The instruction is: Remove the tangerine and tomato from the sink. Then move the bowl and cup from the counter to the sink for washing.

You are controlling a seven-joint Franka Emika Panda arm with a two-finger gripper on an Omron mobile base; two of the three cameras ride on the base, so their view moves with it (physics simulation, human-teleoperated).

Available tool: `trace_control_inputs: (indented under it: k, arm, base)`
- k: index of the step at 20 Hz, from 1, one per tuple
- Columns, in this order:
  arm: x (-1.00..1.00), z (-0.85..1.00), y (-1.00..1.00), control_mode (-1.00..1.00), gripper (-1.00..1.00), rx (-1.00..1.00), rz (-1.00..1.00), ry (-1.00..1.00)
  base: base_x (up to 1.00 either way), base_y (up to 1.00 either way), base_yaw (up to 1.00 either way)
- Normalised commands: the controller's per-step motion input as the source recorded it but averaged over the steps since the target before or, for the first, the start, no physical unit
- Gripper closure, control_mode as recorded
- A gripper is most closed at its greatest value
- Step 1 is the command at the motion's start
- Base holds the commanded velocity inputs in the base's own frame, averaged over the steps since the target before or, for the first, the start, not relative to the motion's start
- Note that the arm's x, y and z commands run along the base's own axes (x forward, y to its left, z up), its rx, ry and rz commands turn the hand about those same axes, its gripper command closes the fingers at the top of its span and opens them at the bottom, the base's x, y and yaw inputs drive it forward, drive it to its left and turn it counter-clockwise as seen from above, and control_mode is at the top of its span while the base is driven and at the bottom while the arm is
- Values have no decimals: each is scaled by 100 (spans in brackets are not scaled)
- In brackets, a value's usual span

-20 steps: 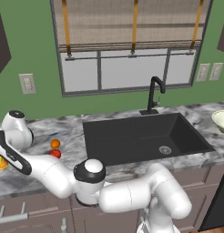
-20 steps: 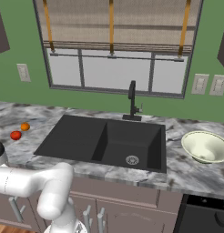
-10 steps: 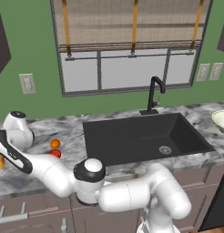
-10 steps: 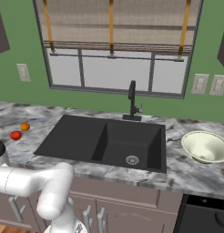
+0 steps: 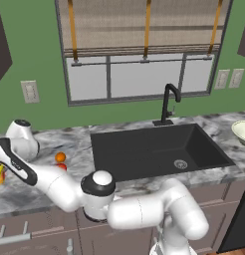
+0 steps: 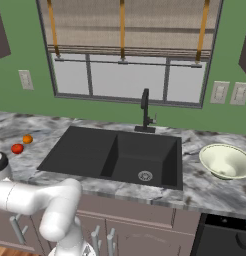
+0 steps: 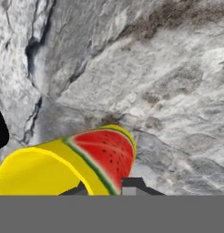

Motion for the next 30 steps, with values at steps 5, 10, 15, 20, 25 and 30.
trace_control_inputs:
  k: [5,10,15,20,25,30]
  arm:
    - [-7,29,-10,-100,100,0,-2,1]
    - [-17,40,-17,-100,100,0,-2,0]
    - [-21,28,-32,-100,100,0,-4,0]
    - [-21,18,-46,-100,100,0,-7,0]
    - [-23,15,-49,-100,100,0,-7,0]
    - [-23,15,-54,-100,100,0,-8,-1]
  base:
    - [0,0,0]
    - [0,0,0]
    - [0,0,0]
    - [0,0,0]
    - [0,0,0]
    - [0,0,0]
